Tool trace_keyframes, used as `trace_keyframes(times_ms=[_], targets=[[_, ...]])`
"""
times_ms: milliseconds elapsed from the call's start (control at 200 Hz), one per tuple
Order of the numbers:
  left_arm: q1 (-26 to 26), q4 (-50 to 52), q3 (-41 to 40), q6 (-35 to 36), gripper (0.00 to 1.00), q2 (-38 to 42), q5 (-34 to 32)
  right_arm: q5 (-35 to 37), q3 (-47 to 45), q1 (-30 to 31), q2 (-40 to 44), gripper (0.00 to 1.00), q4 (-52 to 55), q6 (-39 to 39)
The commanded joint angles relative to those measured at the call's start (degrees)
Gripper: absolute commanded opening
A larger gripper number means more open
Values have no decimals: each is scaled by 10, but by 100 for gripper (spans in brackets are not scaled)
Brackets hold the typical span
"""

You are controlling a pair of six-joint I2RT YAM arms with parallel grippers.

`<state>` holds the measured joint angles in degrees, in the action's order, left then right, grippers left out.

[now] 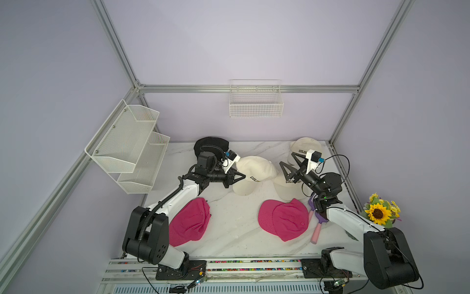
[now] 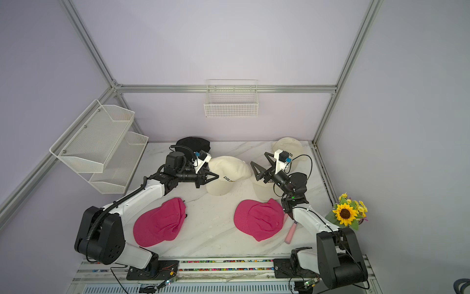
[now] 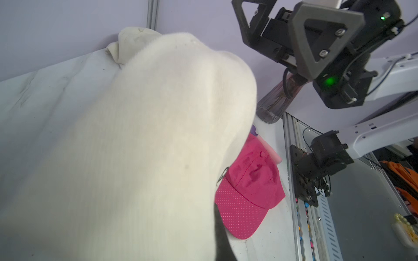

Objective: Stack the baseball caps by color
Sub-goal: Pick up the baseball cap from the center of the board.

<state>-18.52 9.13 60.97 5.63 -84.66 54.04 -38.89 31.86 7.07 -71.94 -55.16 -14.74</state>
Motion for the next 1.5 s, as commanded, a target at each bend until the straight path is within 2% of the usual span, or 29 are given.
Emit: trace_keyframes(times_ms=[0, 85, 185, 280, 481, 521, 596, 676, 841, 951, 1096, 1277, 1372, 1442, 1497], targets=[[4, 89, 44, 120, 0, 32, 88, -192, 29, -14, 8, 97, 55, 63], [4, 163, 74, 171, 0, 33, 89, -231, 58, -14, 8, 97, 144, 111], [4, 199, 97, 191, 0, 29, 89, -240, 72, -14, 5, 97, 178, 125], [4, 201, 104, 192, 0, 27, 94, -255, 77, -13, -8, 97, 158, 106], [2, 201, 116, 192, 0, 23, 99, -304, 119, 6, -56, 97, 179, 122], [2, 201, 120, 190, 0, 21, 93, -294, 124, 17, -60, 97, 183, 125], [2, 194, 128, 176, 0, 13, 83, -276, 134, 34, -67, 96, 199, 144], [3, 181, 138, 158, 0, 2, 77, -293, 147, 46, -78, 95, 217, 157], [2, 181, 146, 168, 0, -7, 78, -323, 171, 61, -98, 93, 256, 193], [4, 192, 157, 175, 0, -16, 62, -346, 179, 68, -99, 84, 266, 202], [13, 184, 175, 165, 0, -36, 50, -353, 179, 70, -84, 61, 284, 223], [16, 174, 179, 152, 0, -51, 31, -337, 172, 70, -56, 56, 316, 249], [16, 174, 177, 148, 0, -56, 5, -333, 167, 70, -40, 49, 317, 254], [17, 173, 178, 147, 0, -61, -6, -326, 163, 69, -31, 40, 312, 252], [16, 169, 178, 142, 0, -65, -11, -319, 161, 70, -24, 28, 310, 252]])
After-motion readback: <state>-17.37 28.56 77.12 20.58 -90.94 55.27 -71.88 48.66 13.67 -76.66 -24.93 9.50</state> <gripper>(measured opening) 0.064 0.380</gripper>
